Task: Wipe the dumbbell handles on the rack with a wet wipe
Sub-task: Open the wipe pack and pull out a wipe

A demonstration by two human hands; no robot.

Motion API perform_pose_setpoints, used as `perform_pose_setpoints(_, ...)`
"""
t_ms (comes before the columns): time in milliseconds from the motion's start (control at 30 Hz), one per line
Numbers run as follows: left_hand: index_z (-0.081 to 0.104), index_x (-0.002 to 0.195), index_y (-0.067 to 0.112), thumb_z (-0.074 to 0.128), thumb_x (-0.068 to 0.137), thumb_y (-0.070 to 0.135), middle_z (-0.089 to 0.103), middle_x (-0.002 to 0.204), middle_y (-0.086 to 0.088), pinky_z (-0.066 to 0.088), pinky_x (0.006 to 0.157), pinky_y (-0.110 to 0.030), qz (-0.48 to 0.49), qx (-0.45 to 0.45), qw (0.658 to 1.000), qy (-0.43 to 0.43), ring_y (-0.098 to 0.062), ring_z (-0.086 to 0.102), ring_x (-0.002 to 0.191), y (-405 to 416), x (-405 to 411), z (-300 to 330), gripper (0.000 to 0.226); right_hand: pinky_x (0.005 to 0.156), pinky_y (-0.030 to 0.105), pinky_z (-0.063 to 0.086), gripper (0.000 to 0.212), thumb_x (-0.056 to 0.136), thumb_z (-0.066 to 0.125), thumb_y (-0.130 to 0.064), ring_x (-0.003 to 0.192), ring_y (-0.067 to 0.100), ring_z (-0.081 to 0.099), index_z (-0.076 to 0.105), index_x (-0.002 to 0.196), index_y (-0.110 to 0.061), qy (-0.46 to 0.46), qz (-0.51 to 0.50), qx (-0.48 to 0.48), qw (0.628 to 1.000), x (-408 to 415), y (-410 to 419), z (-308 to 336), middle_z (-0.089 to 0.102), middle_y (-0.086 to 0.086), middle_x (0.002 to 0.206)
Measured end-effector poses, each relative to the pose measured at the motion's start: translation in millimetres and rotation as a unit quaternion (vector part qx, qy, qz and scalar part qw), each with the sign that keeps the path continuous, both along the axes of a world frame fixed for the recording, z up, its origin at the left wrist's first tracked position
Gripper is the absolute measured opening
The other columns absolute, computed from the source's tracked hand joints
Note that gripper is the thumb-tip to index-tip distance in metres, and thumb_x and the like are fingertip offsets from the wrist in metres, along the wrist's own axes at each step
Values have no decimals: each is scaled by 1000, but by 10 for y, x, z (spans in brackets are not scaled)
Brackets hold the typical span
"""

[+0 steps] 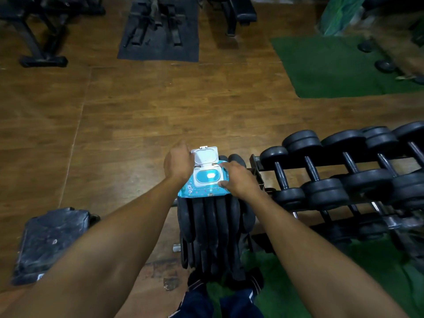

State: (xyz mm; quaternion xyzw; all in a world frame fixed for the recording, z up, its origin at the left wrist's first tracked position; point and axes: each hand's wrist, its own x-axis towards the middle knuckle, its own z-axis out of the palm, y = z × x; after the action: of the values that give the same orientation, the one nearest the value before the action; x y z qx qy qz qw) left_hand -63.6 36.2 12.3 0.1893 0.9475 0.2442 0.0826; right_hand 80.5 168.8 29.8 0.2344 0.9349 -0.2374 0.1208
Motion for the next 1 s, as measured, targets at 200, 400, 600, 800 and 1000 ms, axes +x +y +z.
perform_pose_setpoints(200,65,98,15,55,89,9,63,103,-12,43,77,-41,-215,-78,971,70,-37,60,99,97,200,-120,15,88,41,51,58,85,75,-30,121,23,53,52,137,-25,9,-5,1,1000,-2,5,-1,54,0,130)
perform_pose_setpoints(400,69,107,16,69,89,26,62,113,-8,41,87,-42,-224,-30,970,89,-32,56,104,20,417,-267,20,86,38,49,53,85,73,-31,119,23,54,52,134,-27,10,-6,-2,1000,-8,0,-30,55,-1,129)
perform_pose_setpoints(600,76,103,14,64,96,23,68,112,-1,51,80,-43,-218,-6,972,88,-26,56,106,4,526,-305,16,87,40,50,55,87,72,-30,119,24,55,50,138,-29,9,-14,-3,1000,7,1,-44,53,0,131)
perform_pose_setpoints(800,74,97,12,66,95,20,68,108,0,51,72,-41,-205,13,975,85,-24,57,103,-53,555,-302,12,92,40,50,60,88,71,-35,121,24,53,46,143,-29,4,-25,-10,1000,23,-15,-37,51,-1,136)
perform_pose_setpoints(1000,66,92,13,65,94,20,63,99,-2,48,74,-43,-208,-9,974,94,-26,55,96,-25,539,-264,8,89,39,48,58,88,71,-33,123,23,52,48,142,-28,6,-20,-2,1000,31,-11,-10,51,-2,135)
